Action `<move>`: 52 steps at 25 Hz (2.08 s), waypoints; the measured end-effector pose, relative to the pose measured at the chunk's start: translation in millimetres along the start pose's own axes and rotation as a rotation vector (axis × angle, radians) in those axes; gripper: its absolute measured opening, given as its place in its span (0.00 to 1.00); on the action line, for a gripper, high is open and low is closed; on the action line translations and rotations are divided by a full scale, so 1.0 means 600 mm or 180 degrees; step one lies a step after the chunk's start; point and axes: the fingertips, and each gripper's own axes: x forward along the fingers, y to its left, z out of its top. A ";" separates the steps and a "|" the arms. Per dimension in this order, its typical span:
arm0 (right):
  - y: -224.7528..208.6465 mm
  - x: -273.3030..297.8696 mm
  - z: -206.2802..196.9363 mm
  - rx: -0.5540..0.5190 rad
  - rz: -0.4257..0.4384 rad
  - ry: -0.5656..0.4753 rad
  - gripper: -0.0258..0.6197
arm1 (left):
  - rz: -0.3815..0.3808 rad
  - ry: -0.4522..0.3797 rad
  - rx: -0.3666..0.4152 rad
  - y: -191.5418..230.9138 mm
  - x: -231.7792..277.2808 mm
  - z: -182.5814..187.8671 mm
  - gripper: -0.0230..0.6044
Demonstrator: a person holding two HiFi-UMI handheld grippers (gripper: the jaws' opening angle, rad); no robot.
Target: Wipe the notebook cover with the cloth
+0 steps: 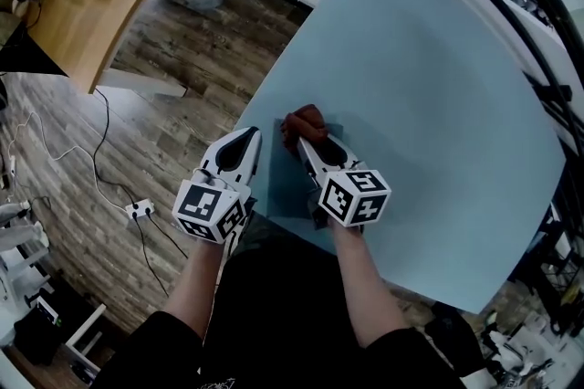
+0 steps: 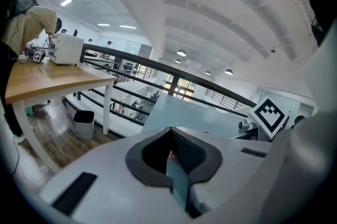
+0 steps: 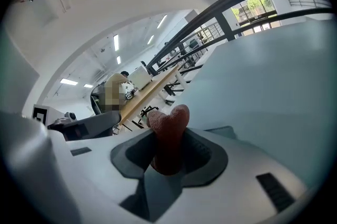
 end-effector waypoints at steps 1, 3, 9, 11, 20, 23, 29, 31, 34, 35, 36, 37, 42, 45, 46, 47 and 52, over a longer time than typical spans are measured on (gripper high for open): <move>-0.006 -0.006 0.001 0.0008 -0.0036 0.0001 0.24 | -0.0016 0.0002 0.0007 -0.004 0.002 0.000 0.05; -0.017 -0.017 0.001 0.0022 -0.0118 0.0006 0.24 | -0.0050 0.0009 0.0025 -0.012 0.005 0.000 0.05; -0.049 -0.044 0.001 -0.0097 -0.0398 0.0069 0.24 | -0.0129 0.0070 0.0069 -0.031 0.018 -0.008 0.05; -0.061 -0.054 0.004 -0.0136 -0.0476 0.0076 0.24 | -0.0162 0.0075 0.0079 -0.038 0.024 -0.008 0.05; -0.108 -0.093 0.015 -0.0139 -0.0688 0.0054 0.24 | -0.0235 0.0098 0.0111 -0.060 0.042 -0.009 0.05; -0.115 -0.104 0.020 -0.0142 -0.0718 0.0040 0.24 | -0.0236 0.0094 0.0120 -0.063 0.042 -0.007 0.05; -0.104 -0.129 0.033 -0.0162 -0.0634 -0.0046 0.24 | -0.0189 0.0072 0.0121 -0.071 0.035 -0.006 0.05; -0.094 -0.131 0.036 -0.0182 -0.0579 -0.0067 0.24 | -0.0160 0.0071 0.0114 -0.069 0.031 -0.007 0.05; -0.072 -0.128 0.038 -0.0192 -0.0462 -0.0086 0.24 | -0.0105 0.0064 0.0104 -0.063 0.022 -0.008 0.05; -0.064 -0.125 0.037 -0.0193 -0.0413 -0.0084 0.24 | -0.0083 0.0060 0.0100 -0.061 0.018 -0.007 0.05; -0.054 -0.119 0.035 -0.0200 -0.0361 -0.0073 0.24 | -0.0060 0.0057 0.0094 -0.057 0.015 -0.007 0.05; -0.043 -0.113 0.033 -0.0215 -0.0308 -0.0055 0.24 | -0.0037 0.0053 0.0084 -0.054 0.012 -0.007 0.05; 0.008 -0.081 0.006 -0.0299 -0.0062 0.0076 0.24 | 0.0043 0.0019 0.0032 -0.046 -0.007 -0.004 0.05; 0.036 -0.063 -0.009 -0.0323 0.0068 0.0141 0.24 | 0.0087 0.0007 0.0040 -0.038 -0.018 -0.003 0.05; 0.044 -0.057 -0.014 -0.0334 0.0102 0.0159 0.24 | 0.0102 0.0006 0.0039 -0.035 -0.022 -0.004 0.05; 0.051 -0.053 -0.018 -0.0349 0.0134 0.0173 0.24 | 0.0118 0.0006 0.0037 -0.032 -0.025 -0.005 0.05; 0.081 -0.032 -0.032 -0.0441 0.0267 0.0227 0.24 | 0.0191 -0.0007 0.0023 -0.018 -0.035 -0.007 0.05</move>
